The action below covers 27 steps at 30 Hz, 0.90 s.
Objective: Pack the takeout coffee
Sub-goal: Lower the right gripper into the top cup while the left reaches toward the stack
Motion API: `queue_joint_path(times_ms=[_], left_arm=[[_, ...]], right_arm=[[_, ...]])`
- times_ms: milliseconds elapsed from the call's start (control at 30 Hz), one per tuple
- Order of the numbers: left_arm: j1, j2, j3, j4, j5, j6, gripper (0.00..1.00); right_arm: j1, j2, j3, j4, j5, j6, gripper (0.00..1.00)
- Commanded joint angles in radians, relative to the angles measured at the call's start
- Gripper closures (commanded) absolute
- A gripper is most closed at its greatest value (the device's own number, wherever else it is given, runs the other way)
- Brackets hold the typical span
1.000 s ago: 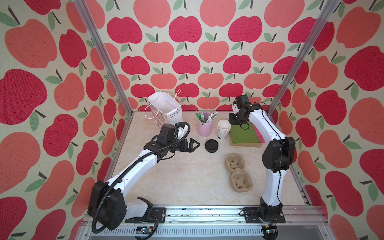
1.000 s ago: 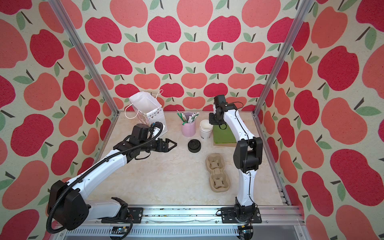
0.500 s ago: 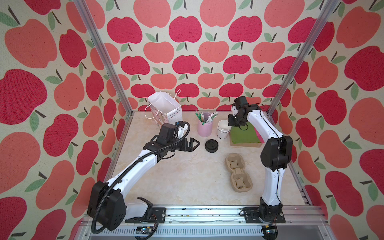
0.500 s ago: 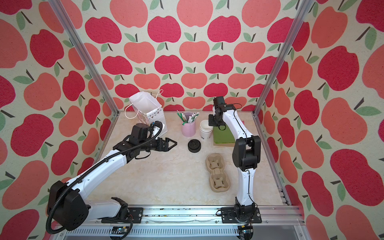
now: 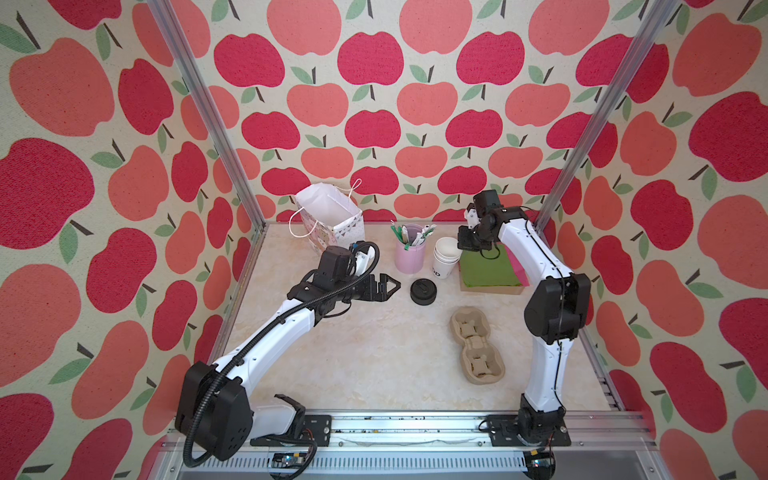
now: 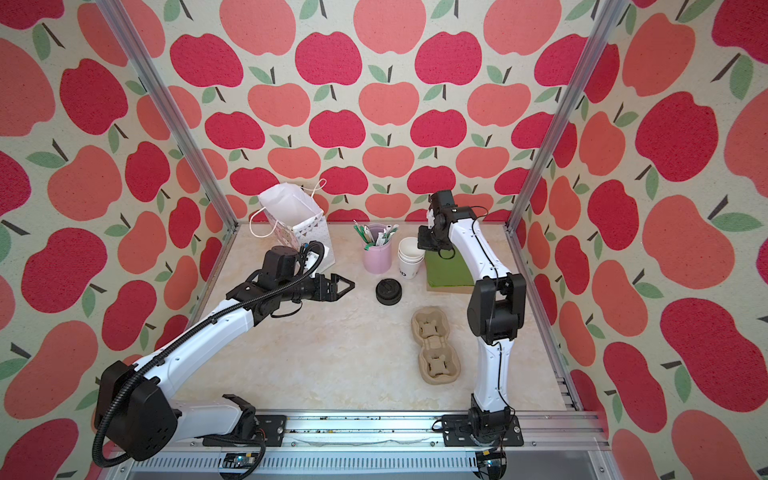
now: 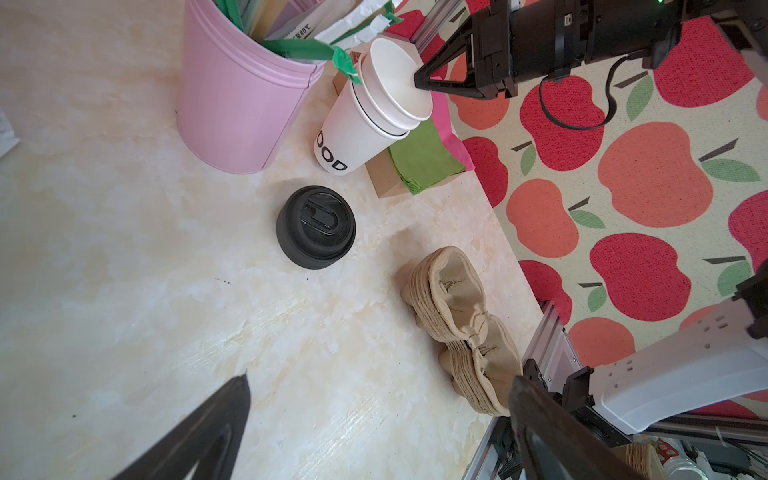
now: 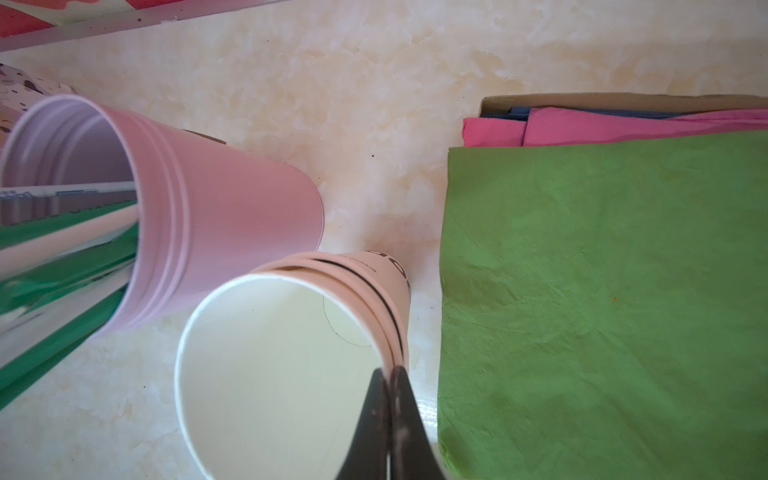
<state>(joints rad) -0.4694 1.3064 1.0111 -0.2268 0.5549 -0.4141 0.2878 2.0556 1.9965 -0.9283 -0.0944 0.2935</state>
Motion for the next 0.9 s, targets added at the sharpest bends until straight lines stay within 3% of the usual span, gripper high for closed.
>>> queue_joint_path(times_ms=[0,367,867], left_arm=[[-0.004,0.027,0.035,0.039,0.02,-0.031,0.01],[-0.017,0.104,0.063,0.116,0.022,-0.11,0.0],[-0.088,0.335,0.112,0.335,-0.106,-0.447,0.0]], right_arm=[[-0.002,-0.074,-0.019,0.018,-0.028,0.023,1.0],[-0.001,-0.126,-0.116,0.059,-0.019,0.0,1.0],[0.0,-0.161,-0.224,0.106,0.005,-0.022,1.0]])
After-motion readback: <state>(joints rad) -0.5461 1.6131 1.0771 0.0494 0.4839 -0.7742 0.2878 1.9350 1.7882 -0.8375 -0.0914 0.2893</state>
